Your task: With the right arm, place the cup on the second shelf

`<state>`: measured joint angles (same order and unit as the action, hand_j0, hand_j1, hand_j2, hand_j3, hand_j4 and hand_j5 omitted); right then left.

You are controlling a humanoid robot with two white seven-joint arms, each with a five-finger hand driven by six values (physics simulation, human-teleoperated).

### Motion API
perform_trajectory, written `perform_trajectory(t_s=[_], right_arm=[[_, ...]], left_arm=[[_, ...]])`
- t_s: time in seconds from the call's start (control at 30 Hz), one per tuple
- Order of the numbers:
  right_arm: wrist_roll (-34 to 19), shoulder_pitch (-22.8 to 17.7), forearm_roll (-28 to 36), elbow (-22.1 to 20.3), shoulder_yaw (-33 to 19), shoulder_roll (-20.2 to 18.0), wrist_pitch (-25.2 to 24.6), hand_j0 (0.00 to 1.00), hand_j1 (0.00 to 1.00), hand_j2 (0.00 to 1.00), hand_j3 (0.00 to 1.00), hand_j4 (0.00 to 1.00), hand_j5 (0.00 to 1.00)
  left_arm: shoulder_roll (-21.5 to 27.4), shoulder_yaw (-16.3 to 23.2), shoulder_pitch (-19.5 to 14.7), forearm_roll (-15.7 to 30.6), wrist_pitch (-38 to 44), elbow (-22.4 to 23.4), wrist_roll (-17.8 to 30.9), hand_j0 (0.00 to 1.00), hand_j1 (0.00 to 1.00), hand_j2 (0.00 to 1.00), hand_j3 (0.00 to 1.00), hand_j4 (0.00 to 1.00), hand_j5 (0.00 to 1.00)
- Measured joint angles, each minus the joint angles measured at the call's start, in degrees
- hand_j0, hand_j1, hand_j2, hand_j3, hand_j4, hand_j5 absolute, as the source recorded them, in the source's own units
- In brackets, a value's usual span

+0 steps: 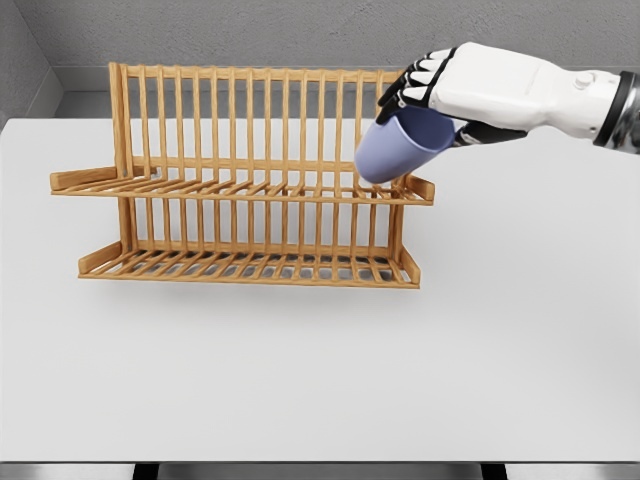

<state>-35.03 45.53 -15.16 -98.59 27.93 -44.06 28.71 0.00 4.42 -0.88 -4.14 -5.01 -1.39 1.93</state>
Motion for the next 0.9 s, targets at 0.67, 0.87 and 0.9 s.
perform_trajectory(t_s=[0.67,0.87,0.9], right_arm=[[0.2,0.1,-1.3,1.4,7.6,3.0,-3.5,1.00,1.00,1.00,1.00,1.00,1.00],[0.1,0.9,-1.3,1.2,7.6,3.1,-3.8,1.00,1.00,1.00,1.00,1.00,1.00],[0.0,1.1,-1.4,1.1,7.0,3.0,-3.6,1.00,1.00,1.00,1.00,1.00,1.00]], left_arm=[[0.0,0.0,0.0,0.0,0.0,0.0,0.0,1.00,1.00,1.00,1.00,1.00,1.00],[0.0,0.0,0.1,0.0,0.0,0.0,0.0,1.00,1.00,1.00,1.00,1.00,1.00],[0.0,0.0,0.0,0.0,0.0,0.0,0.0,1.00,1.00,1.00,1.00,1.00,1.00]])
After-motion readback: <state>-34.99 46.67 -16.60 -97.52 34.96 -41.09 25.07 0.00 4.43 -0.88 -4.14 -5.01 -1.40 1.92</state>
